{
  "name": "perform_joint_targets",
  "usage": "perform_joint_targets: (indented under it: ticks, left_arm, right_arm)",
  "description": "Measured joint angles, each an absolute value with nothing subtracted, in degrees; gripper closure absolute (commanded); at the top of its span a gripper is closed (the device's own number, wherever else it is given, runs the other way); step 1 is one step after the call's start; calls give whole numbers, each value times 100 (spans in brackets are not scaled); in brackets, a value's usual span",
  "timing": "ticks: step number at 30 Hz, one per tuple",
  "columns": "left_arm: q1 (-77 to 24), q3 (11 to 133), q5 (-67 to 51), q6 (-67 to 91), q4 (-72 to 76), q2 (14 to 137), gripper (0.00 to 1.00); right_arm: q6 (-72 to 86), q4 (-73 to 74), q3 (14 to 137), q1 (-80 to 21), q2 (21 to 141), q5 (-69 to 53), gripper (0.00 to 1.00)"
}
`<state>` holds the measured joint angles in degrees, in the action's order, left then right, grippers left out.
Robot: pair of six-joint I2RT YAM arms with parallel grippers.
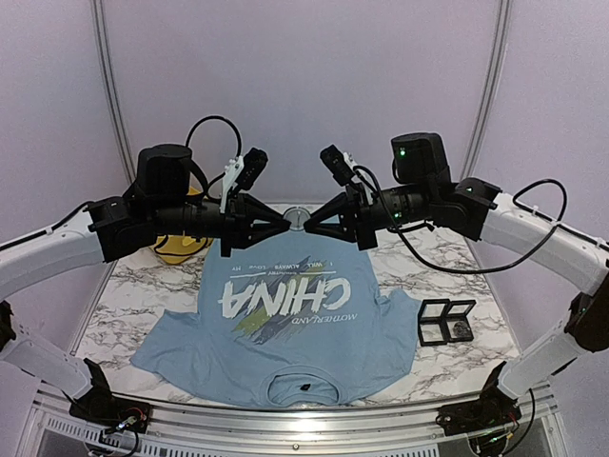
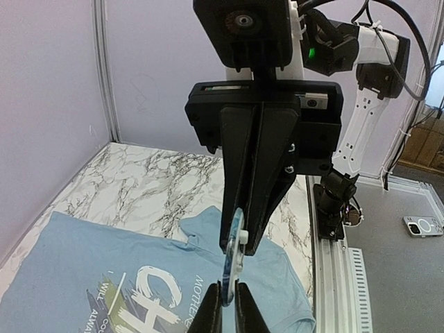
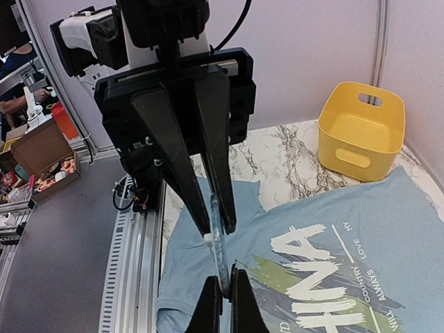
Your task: Pin the brooch onto the clothing
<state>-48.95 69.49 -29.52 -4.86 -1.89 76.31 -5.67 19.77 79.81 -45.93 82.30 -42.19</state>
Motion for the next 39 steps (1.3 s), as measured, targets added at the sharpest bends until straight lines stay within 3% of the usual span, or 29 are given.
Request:
perform_joint_targets:
  ticks: [2,4,5,8,13,16,19,22,25,30,33,39]
  left_arm:
    - [-4895,6949,-2954,-471,-183,7631,81]
    - [-4897,6949,-2976,-462,-167,7631,78]
    - [-4897,6947,-2987,-464,-165,7631,79]
    - [-4897,6947,-3015,-475,-158,7629,98]
    - [-4897,6919,-3041,-517,-110,7594,100]
    - [-4897,6792,-3057,-486,75,7544,100]
    - [-4897,6600,-3048,-390,325,7463,100]
    - [-4901,6445,-3015,-333,523,7393,100]
    - [-4908,6420,-2976,-296,639,7389,100]
    - [-4912,6420,-2950,-294,744,7389,100]
    - [-4919,6420,-2952,-294,746,7389,100]
    - [-4950,6420,-2952,-298,749,7389,100]
  right_arm:
    - [-591,1990,7981,-4598,8230,-4239,100]
    - [-607,1990,7981,-4598,8230,-4244,100]
    - [-609,1999,7981,-4598,8230,-4244,100]
    - [-613,2016,7981,-4600,8239,-4246,100]
    - [-628,2049,8009,-4602,8250,-4257,100]
    - [-626,2029,8014,-4609,8250,-4252,64]
    - [-600,1664,7843,-4609,8187,-4202,40]
    - [-316,617,7002,-4609,7756,-4038,34]
    - [73,-270,6335,-4611,7419,-3879,34]
    - [558,-1059,6195,-4613,7494,-3745,46]
    - [731,-1315,6200,-4630,7583,-3815,54]
    - [895,-1413,6233,-4683,7789,-3903,59]
